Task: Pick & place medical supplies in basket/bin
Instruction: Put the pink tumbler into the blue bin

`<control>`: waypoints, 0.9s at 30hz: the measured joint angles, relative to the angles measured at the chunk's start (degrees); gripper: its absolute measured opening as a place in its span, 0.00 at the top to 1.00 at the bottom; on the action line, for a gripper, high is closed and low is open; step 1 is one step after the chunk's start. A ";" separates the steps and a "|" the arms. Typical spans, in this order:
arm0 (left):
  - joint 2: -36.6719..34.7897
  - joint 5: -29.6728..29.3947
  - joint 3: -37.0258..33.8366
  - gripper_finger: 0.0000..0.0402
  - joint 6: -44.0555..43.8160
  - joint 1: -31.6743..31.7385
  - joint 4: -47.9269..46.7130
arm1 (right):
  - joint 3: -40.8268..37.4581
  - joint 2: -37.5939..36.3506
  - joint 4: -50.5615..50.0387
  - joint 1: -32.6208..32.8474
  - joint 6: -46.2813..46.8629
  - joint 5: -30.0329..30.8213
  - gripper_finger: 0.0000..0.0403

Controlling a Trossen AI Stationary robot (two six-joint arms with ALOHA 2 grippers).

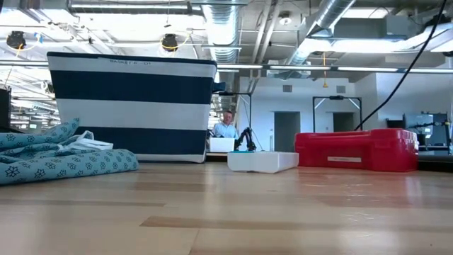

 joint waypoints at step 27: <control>0.09 -3.20 0.02 0.68 -2.65 0.04 0.02 | 0.07 22.74 11.81 1.00 -1.12 -11.18 1.00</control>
